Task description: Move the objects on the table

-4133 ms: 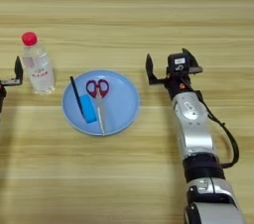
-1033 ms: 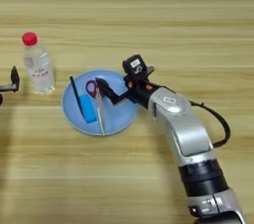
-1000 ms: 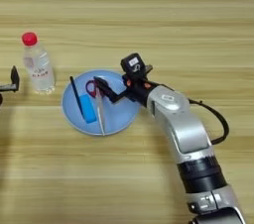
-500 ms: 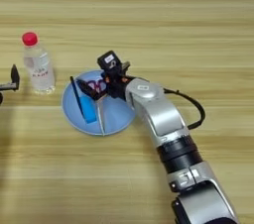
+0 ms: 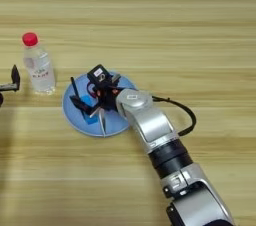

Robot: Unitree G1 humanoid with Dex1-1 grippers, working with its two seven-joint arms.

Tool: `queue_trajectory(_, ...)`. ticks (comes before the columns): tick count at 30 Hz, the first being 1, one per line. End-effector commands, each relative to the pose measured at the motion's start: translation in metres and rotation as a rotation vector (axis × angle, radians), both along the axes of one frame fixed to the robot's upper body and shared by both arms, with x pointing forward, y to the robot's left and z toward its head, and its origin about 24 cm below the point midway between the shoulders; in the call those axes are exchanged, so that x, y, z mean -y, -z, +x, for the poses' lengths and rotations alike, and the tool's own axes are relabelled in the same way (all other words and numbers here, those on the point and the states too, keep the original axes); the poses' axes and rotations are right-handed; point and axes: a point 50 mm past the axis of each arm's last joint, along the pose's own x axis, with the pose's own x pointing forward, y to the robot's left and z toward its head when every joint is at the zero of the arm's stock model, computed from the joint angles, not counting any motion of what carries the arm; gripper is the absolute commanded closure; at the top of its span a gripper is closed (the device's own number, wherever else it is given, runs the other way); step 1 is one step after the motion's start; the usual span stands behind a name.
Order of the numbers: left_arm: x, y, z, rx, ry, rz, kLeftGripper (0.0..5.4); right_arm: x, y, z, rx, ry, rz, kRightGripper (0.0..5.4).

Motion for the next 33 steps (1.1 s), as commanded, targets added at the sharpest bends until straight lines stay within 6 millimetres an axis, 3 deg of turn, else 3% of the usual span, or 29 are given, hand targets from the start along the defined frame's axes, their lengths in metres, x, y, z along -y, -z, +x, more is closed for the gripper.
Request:
queue_trajectory(1,0.001,0.001,-0.001,-0.015,-0.002,-0.003,0.05,-0.005,-0.003,0.004,0.017,-0.016,-0.004,0.0)
queue_trajectory(15,0.002,0.001,-0.001,-0.019,-0.001,-0.007,0.05,-0.02,-0.001,0.005,0.017,-0.066,-0.002,0.0)
queue_trajectory(33,0.003,0.0,-0.002,-0.018,0.0,-0.005,0.05,-0.018,0.007,0.014,-0.001,-0.049,-0.018,0.0)
